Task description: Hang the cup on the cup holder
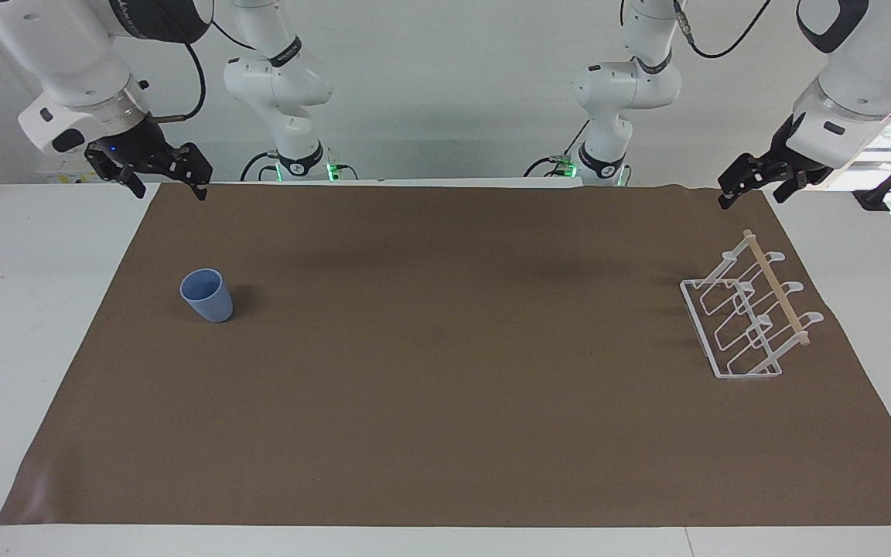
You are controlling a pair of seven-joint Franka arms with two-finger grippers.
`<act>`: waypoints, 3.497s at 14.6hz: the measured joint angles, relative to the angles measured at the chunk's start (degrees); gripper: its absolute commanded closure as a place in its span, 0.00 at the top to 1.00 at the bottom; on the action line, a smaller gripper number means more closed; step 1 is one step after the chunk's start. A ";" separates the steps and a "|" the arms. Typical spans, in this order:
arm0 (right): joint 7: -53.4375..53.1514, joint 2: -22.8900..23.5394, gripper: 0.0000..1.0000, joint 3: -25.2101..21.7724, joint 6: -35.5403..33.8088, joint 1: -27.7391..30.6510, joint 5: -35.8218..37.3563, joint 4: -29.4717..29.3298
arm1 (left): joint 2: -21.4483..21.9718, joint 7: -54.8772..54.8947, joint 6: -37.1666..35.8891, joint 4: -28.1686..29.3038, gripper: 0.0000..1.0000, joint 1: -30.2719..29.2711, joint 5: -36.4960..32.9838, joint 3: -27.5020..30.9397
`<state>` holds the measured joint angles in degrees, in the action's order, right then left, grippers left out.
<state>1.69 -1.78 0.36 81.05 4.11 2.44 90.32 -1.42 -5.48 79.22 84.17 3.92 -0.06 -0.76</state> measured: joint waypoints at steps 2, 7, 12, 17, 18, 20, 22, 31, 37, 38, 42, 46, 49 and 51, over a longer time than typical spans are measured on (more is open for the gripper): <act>0.00 0.00 1.00 0.00 0.00 0.00 0.00 0.01 | 0.00 0.00 0.00 0.00 1.00 0.00 0.00 0.00; 0.00 -0.05 1.00 0.00 -0.01 0.00 0.00 0.21 | 0.00 0.00 0.00 0.00 1.00 0.00 0.00 0.00; 2.33 -2.54 1.00 -0.23 7.94 2.99 0.00 7.93 | 0.00 0.00 0.00 0.00 1.00 0.00 0.00 0.00; 9.69 -4.22 1.00 -0.48 26.36 8.29 -1.65 24.86 | 0.00 0.00 0.00 0.00 1.00 0.00 0.00 0.00; 10.40 -3.74 1.00 -0.53 29.22 8.55 -2.45 27.27 | 0.00 -0.01 0.00 0.00 1.00 0.00 0.00 0.00; 12.44 -2.04 1.00 -0.53 34.29 8.60 -3.06 30.64 | 0.00 -0.01 0.00 0.00 1.00 0.00 0.00 0.00; 15.06 0.41 0.99 -0.55 37.37 9.33 -3.29 32.08 | 0.00 0.00 0.00 0.00 1.00 0.00 0.00 0.00; 18.99 4.23 0.88 -0.33 40.12 12.95 -3.54 32.21 | 0.00 -0.01 0.00 0.00 1.00 0.00 0.00 0.00; 18.99 5.30 0.41 -0.16 41.31 12.40 -3.56 32.85 | 0.00 -0.05 -0.08 0.00 1.00 0.00 0.00 0.00; 18.99 5.58 0.26 -0.14 41.74 12.14 -3.57 33.02 | 0.00 -0.08 -0.12 0.00 1.00 0.00 0.00 0.01; 18.99 6.37 0.00 -0.11 43.00 11.84 -3.57 33.73 | 0.00 -0.10 -0.12 0.01 1.00 0.01 0.00 0.00; 19.53 6.37 0.00 -0.11 42.91 11.83 -3.58 33.82 | 0.00 -0.11 -0.18 0.08 1.00 0.02 0.00 0.00; 24.08 6.24 0.00 -0.08 37.05 11.83 -8.78 31.30 | 0.00 -0.12 -0.18 0.08 1.00 0.02 0.00 0.00; 25.63 5.89 0.00 0.00 29.07 11.82 -17.43 27.10 | 0.01 -1.06 -0.18 0.08 1.00 0.01 0.00 0.02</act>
<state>27.32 4.11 0.36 110.12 15.93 -14.99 117.42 -1.42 -6.54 79.04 84.25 3.92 -0.06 -0.74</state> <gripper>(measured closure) 0.956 0.000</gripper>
